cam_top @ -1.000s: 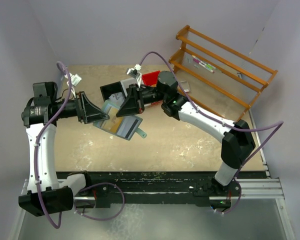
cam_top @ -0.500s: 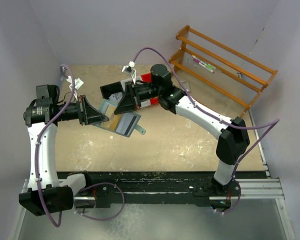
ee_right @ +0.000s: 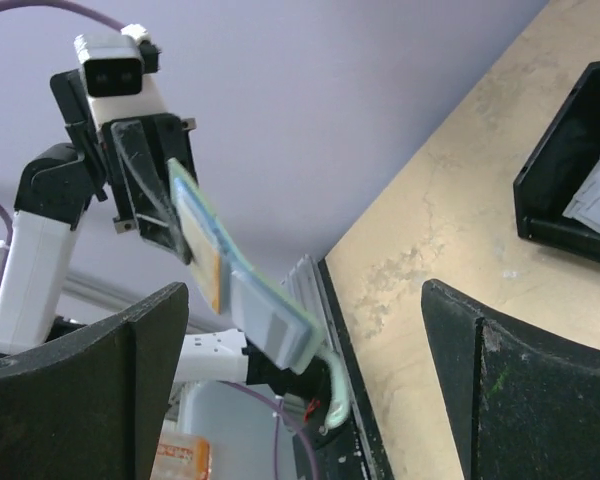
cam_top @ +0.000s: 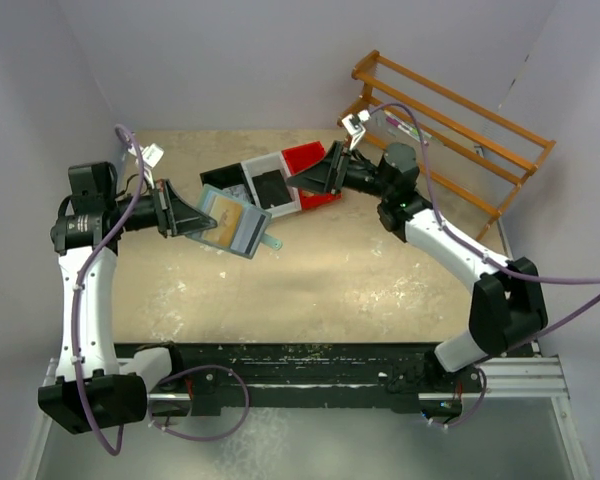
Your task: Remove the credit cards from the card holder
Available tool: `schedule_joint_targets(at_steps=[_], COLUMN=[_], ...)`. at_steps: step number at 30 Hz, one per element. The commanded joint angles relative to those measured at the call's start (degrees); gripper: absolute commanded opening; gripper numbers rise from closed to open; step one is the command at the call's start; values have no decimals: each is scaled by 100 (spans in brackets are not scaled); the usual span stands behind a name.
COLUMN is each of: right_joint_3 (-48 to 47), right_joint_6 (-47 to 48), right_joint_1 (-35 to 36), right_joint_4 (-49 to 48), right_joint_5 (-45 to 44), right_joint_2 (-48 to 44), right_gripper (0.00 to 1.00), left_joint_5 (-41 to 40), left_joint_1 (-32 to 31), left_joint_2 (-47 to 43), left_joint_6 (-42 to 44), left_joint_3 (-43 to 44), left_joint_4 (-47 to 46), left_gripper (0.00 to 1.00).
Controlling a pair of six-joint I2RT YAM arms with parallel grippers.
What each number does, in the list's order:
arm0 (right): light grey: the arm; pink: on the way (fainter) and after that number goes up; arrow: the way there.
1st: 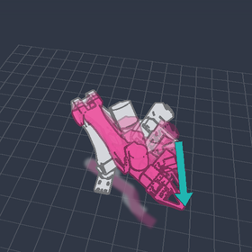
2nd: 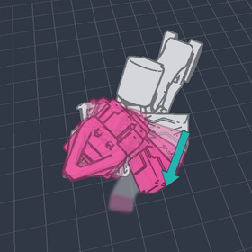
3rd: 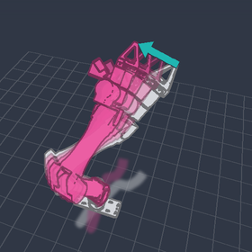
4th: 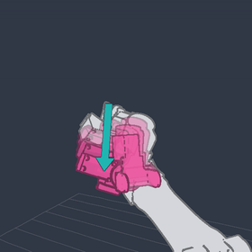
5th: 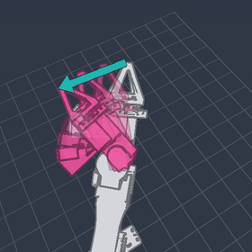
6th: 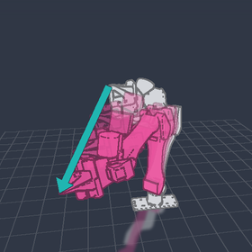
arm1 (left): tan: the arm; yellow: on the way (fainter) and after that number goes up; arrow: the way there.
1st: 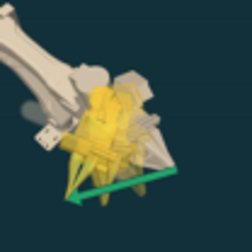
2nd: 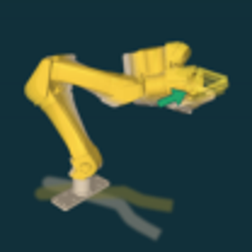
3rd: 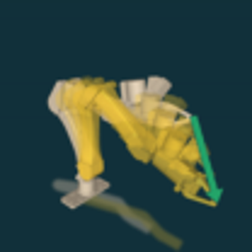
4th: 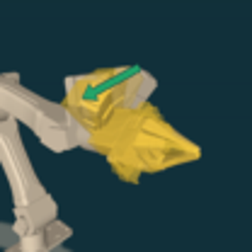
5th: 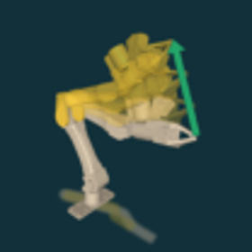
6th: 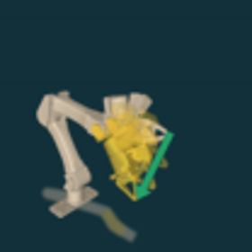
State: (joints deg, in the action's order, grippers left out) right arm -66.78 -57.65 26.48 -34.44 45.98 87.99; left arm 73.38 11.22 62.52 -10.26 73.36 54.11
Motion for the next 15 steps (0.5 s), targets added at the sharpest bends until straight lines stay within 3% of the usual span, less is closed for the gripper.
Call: schedule_joint_targets(at_steps=[1, 9, 15], right_joint_3=[226, -82, -188], right_joint_6=[-58, 364, -102], right_joint_1=[220, 972, 1590], right_joint_4=[-628, 140, -501], right_joint_5=[-479, -652, -717], right_joint_2=[-574, -650, -123], right_gripper=[100, 63, 54], left_joint_5=[-324, -450, -89], left_joint_1=[8, 11, 11], left_joint_2=[-83, 179, 167], left_joint_6=[-880, -1438, -1939], left_joint_3=[-122, -265, -420], left_joint_4=[-1071, -1607, -2096], left_gripper=[0, 0, 0])
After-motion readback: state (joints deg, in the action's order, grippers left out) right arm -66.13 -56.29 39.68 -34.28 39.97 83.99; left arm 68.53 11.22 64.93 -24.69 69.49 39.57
